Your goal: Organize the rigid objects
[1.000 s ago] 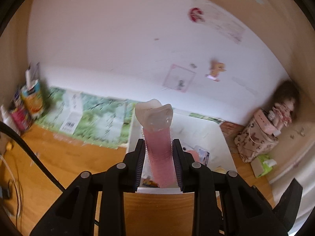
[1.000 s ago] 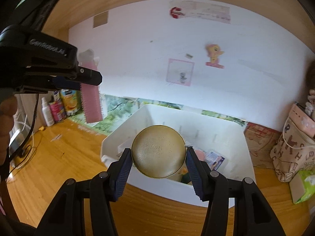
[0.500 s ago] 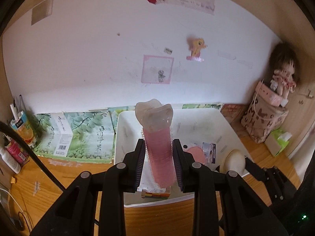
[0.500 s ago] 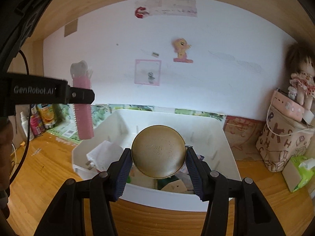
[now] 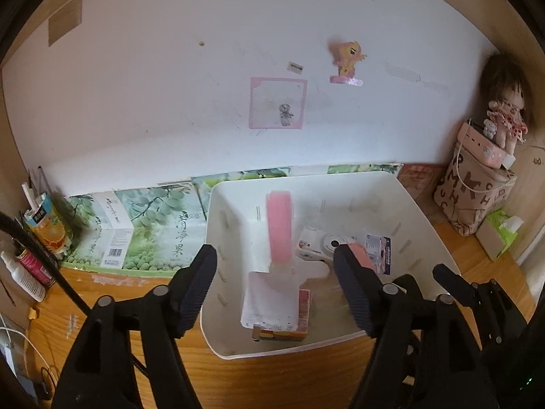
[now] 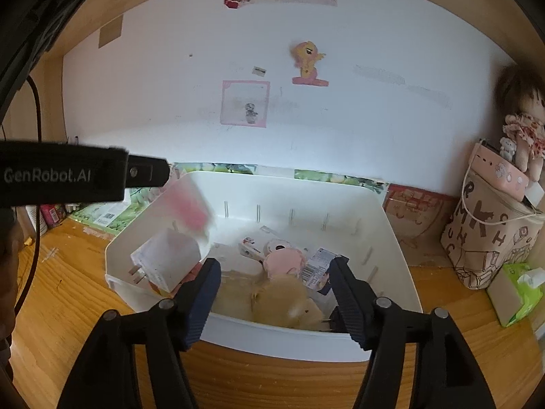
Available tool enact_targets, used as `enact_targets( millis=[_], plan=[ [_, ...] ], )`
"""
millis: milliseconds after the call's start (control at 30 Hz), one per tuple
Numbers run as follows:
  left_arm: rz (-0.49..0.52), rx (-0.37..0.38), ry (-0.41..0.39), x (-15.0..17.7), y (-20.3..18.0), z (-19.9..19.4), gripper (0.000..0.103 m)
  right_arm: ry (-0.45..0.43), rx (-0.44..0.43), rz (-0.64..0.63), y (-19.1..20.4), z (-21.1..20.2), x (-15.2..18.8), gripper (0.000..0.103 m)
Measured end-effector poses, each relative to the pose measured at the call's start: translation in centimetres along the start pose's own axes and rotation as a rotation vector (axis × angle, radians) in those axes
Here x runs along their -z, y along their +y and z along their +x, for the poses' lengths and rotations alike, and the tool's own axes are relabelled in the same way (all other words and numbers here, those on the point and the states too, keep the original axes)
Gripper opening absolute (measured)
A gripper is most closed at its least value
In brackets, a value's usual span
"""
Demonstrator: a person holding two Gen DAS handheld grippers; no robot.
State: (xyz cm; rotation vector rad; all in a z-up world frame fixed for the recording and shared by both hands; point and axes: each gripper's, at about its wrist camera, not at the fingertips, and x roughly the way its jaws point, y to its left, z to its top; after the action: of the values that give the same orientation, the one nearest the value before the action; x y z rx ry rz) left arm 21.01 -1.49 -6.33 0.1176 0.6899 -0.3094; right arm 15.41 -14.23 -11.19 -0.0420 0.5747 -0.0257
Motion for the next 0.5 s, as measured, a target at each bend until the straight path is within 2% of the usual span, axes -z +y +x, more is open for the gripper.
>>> enact_targets(
  millis=[300,500],
  plan=[
    [-0.077,0.001,-0.030,-0.3,1.5,-2.7,0.083,-0.009,0.006,0.005,0.5,-2.3,-0.7,0.081],
    [-0.158,0.098,0.009,0.3,2.6,-5.0,0.084,0.023,0.013,0.061,0.1,-4.7,-1.2,0.081]
  ],
)
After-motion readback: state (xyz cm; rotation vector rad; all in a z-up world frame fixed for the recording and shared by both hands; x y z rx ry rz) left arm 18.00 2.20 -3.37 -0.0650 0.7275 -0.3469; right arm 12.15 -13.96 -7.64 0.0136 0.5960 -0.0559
